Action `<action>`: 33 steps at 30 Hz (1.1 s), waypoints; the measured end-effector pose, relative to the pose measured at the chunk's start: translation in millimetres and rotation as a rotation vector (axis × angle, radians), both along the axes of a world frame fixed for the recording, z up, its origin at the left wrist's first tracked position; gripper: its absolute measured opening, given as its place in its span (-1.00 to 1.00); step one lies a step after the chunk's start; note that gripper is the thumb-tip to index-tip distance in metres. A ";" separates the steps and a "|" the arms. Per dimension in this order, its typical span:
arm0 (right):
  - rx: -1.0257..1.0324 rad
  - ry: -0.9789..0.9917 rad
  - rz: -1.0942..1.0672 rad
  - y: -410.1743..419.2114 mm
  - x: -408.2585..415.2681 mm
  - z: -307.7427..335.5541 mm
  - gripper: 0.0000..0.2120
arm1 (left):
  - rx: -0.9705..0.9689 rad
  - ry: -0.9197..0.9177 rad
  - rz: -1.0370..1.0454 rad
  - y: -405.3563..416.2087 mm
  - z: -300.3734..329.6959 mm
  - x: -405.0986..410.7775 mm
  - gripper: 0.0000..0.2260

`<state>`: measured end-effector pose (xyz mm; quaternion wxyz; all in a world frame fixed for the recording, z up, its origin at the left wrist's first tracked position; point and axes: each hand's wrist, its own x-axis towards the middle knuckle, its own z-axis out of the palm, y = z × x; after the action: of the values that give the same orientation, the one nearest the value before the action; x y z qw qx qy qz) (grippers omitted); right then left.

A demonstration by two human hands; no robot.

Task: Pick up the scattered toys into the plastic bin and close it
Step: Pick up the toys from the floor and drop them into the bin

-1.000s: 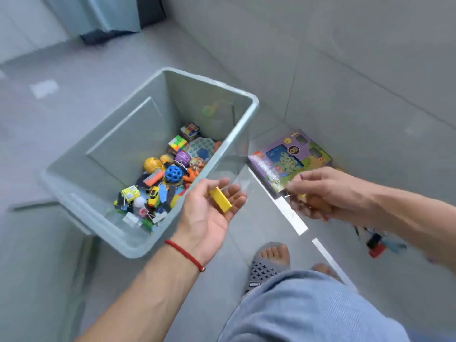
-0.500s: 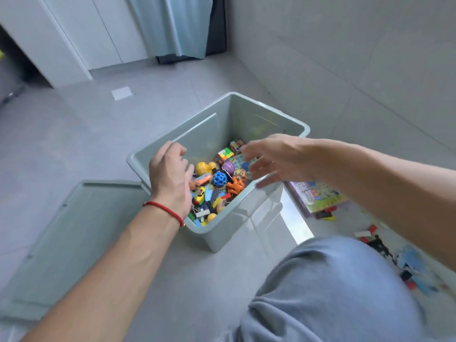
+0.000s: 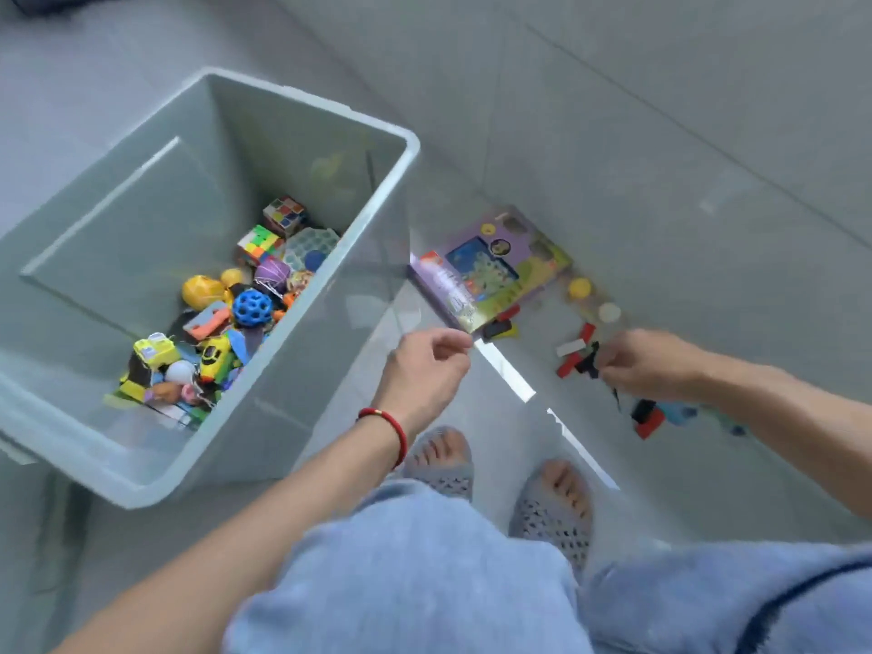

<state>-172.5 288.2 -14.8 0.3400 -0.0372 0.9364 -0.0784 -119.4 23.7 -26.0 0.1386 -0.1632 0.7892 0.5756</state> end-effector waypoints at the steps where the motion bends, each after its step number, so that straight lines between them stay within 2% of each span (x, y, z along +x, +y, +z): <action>1: 0.019 0.027 0.057 2.0 -0.6 -22.3 -0.81 | -0.064 -0.027 -0.061 7.6 -16.8 -7.4 -0.78; 5: -0.071 0.118 0.141 -8.2 -16.3 -104.9 -0.63 | -0.351 -0.060 -0.285 27.9 -82.1 -34.4 -0.67; 9: -0.138 0.329 0.267 -38.9 -44.7 -158.7 -0.51 | -0.541 0.058 -0.488 36.7 -136.9 -49.3 -0.58; 17: -0.112 0.595 0.157 -60.1 -41.6 -223.3 -0.45 | -0.610 0.398 -0.405 38.7 -182.8 -77.4 -0.66; 21: -0.210 0.618 0.081 -48.4 -14.6 -228.2 -0.49 | -0.602 0.483 -0.505 51.3 -190.6 -77.8 -0.64; 24: -0.325 0.605 0.090 -34.1 -8.3 -227.0 -0.62 | -0.600 0.457 -0.623 63.9 -199.9 -77.3 -0.62; 27: -0.414 0.623 0.017 -21.9 -30.5 -221.1 -0.64 | -0.699 0.373 -0.710 75.5 -204.9 -83.6 -0.57; 30: -0.335 0.702 -0.070 -16.9 -70.6 -220.3 -0.70 | -0.763 0.333 -0.733 84.1 -203.8 -89.7 -0.67; 33: -0.254 0.659 -0.070 -17.1 -110.5 -228.6 -0.70 | -0.732 0.328 -0.757 87.1 -201.8 -91.4 -0.80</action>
<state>-282.9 271.1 -243.4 0.0095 -0.0703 0.9793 -0.1896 -210.9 110.9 -227.8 0.1453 0.1864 0.9527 0.1912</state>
